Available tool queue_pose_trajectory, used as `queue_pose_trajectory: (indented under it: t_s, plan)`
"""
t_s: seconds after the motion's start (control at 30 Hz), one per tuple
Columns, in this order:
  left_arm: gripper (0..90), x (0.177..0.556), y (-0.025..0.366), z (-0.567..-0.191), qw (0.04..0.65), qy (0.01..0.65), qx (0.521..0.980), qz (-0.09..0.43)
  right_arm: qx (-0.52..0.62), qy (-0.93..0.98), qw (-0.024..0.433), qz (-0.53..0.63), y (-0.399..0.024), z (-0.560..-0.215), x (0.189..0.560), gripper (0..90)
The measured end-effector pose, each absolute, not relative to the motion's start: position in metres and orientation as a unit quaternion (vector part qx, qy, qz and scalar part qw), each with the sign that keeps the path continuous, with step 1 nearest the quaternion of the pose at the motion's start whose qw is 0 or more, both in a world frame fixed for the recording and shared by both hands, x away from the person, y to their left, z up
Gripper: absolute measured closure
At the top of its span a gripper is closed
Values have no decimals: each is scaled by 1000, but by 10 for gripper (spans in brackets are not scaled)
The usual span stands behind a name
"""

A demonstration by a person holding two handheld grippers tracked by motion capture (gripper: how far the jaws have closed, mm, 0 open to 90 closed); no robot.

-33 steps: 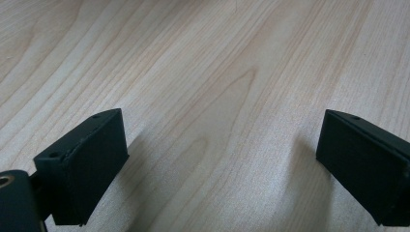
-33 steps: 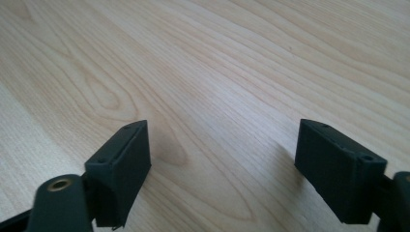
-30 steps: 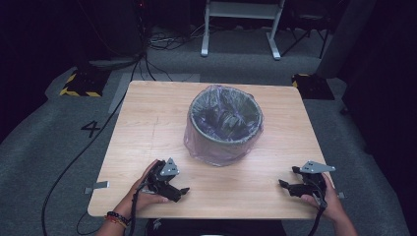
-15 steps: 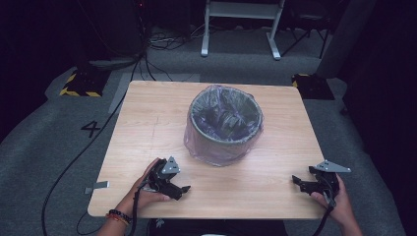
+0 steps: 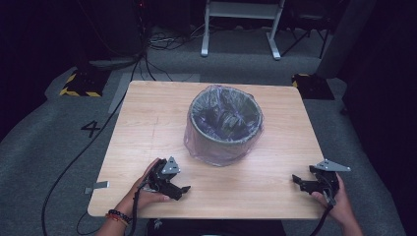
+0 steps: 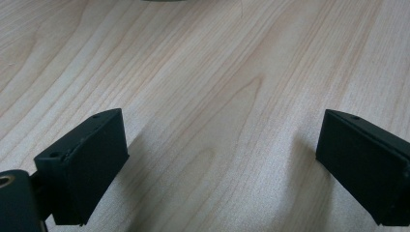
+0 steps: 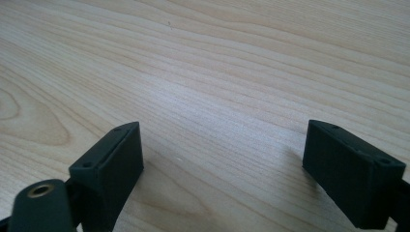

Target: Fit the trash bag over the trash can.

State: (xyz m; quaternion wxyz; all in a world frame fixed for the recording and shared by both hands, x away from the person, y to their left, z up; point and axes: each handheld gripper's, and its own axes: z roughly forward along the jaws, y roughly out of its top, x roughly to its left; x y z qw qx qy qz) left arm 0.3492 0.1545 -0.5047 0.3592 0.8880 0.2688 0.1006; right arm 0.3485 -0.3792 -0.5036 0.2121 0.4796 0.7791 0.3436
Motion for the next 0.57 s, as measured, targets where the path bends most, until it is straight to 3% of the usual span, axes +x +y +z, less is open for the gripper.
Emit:
queue_pose_trajectory:
  t_s: [0.57]
  plan:
    - [35, 354, 153, -505, 360, 252, 893, 94, 482, 778, 214, 342, -379, -504, 347, 142]
